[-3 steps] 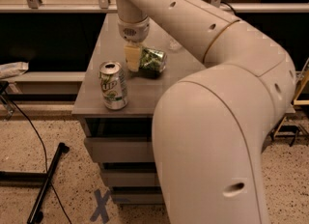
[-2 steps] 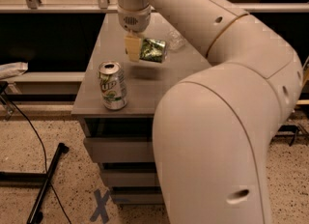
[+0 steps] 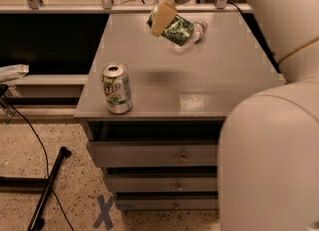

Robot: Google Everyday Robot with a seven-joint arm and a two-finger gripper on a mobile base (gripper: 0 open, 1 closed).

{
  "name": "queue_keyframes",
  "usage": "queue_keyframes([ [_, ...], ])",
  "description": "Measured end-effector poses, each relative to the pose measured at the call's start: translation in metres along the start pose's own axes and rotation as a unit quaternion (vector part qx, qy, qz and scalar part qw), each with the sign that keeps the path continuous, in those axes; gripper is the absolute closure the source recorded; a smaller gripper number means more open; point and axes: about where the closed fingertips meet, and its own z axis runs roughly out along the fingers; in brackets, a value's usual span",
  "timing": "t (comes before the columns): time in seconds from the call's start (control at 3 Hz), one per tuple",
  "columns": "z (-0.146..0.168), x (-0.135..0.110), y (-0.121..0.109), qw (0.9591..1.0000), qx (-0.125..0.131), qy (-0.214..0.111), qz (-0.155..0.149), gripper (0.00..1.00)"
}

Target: Place green can upright

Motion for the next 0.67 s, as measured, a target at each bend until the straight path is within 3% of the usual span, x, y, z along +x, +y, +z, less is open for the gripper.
queue_keyframes([
  [0.33,-0.045,0.025,-0.007,0.9849,0.004,-0.172,0.023,1.00],
  [0.67,-0.070,0.047,-0.008,0.9587,0.012,-0.281,0.041,1.00],
])
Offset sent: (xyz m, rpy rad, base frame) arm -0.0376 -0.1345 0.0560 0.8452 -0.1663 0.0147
